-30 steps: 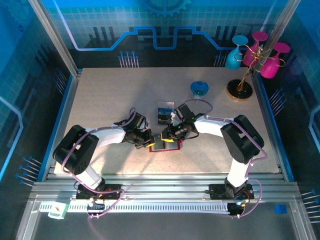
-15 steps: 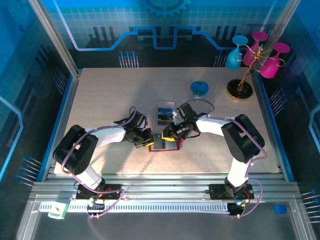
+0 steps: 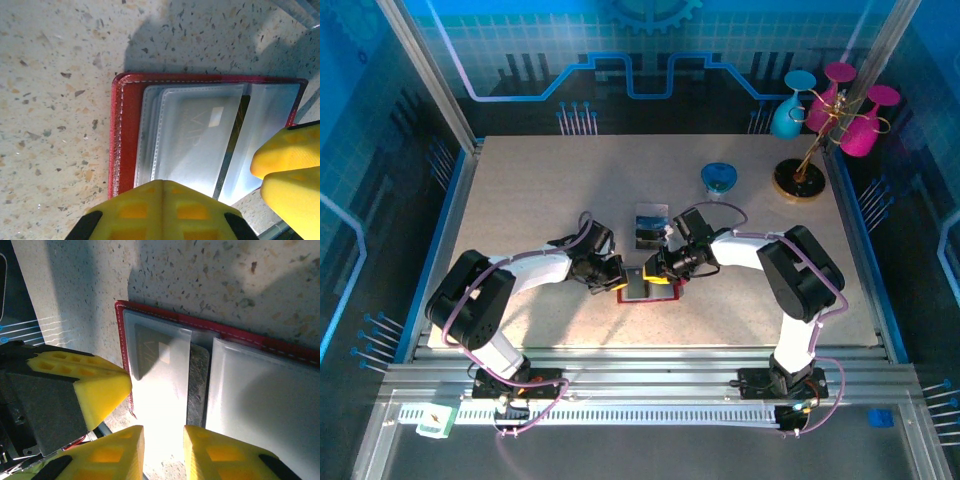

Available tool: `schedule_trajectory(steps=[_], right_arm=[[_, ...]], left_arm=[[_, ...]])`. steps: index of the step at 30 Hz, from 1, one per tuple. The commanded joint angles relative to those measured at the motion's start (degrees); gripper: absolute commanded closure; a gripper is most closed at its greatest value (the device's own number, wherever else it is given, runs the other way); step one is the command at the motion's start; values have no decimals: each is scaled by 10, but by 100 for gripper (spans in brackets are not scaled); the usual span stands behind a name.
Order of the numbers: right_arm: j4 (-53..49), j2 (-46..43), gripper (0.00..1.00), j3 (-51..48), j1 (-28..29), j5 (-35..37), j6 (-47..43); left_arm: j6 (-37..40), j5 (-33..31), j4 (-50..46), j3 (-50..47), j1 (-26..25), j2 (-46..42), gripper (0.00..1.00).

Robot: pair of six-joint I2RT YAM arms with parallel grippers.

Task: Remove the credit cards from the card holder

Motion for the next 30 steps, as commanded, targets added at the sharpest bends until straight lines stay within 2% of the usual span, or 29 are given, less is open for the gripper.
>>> schedule_trajectory(steps=[1,21,30], right_arm=[[5,13,73,-7,-3,-14,4],[-15,45,73,2,6,-3,-13],[4,27,77,-5,5,-11,2]], left_arm=[[12,-8,-21,11,0,4,96],[15,-9,-29,9,-2,23,100],[14,-5,-27,12,-6,31,100]])
